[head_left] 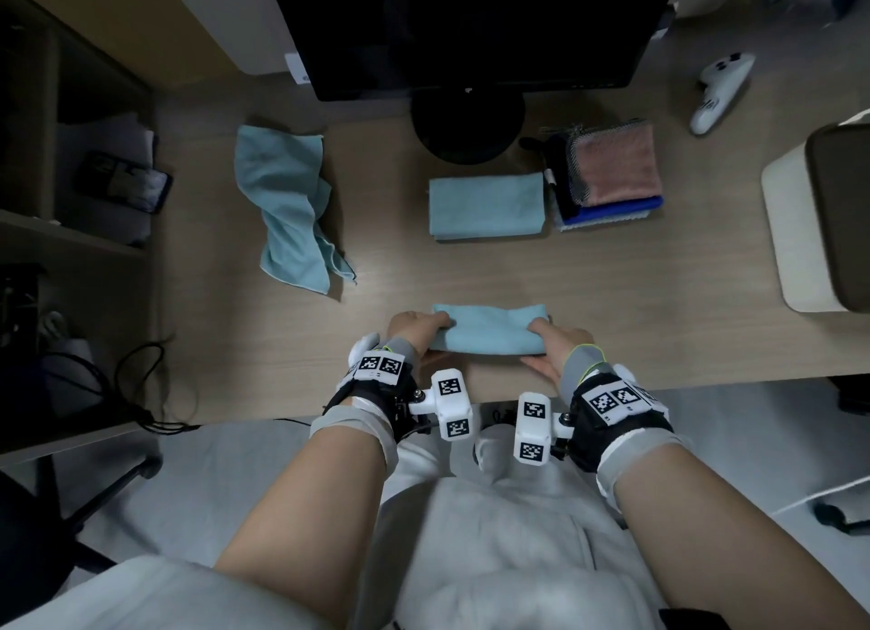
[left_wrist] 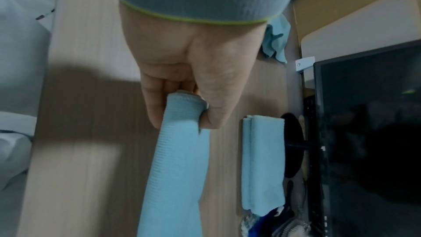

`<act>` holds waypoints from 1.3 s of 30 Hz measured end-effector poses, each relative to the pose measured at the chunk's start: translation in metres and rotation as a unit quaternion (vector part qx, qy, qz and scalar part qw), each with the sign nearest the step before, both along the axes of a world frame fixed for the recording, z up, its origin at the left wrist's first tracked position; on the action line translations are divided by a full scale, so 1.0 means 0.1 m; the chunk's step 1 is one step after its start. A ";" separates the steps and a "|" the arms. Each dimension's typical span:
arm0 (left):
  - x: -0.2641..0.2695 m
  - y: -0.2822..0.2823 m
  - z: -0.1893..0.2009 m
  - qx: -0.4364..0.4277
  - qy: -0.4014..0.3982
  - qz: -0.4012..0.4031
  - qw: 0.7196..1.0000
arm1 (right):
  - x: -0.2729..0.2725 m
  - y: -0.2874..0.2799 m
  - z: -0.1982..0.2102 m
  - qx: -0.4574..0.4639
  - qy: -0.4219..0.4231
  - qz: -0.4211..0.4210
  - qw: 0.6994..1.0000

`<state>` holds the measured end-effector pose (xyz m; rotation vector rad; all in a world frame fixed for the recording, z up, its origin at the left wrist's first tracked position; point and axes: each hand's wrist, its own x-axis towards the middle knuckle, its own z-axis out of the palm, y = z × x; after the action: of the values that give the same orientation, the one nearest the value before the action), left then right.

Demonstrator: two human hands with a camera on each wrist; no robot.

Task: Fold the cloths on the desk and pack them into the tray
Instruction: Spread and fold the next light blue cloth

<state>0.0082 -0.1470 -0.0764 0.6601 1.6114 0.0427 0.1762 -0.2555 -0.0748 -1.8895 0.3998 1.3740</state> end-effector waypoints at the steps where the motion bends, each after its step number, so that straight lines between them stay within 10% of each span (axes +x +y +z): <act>1: 0.00 -0.01 0.04 0.013 -0.003 -0.002 1.000 | 0.01 0.01 0.03 0.015 -0.009 0.010 1.000; 18: 0.61 -0.31 1.30 0.199 -0.095 0.026 0.975 | 0.48 0.09 1.31 0.112 -0.168 0.094 0.975; 39: 0.71 0.32 1.14 0.211 -0.143 0.040 0.966 | 0.54 0.72 1.24 0.128 -0.127 0.027 0.983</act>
<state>0.0794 -0.1149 0.0378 0.8710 1.3558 0.5314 0.2302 -0.1837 0.0493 -1.8389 0.0413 1.1378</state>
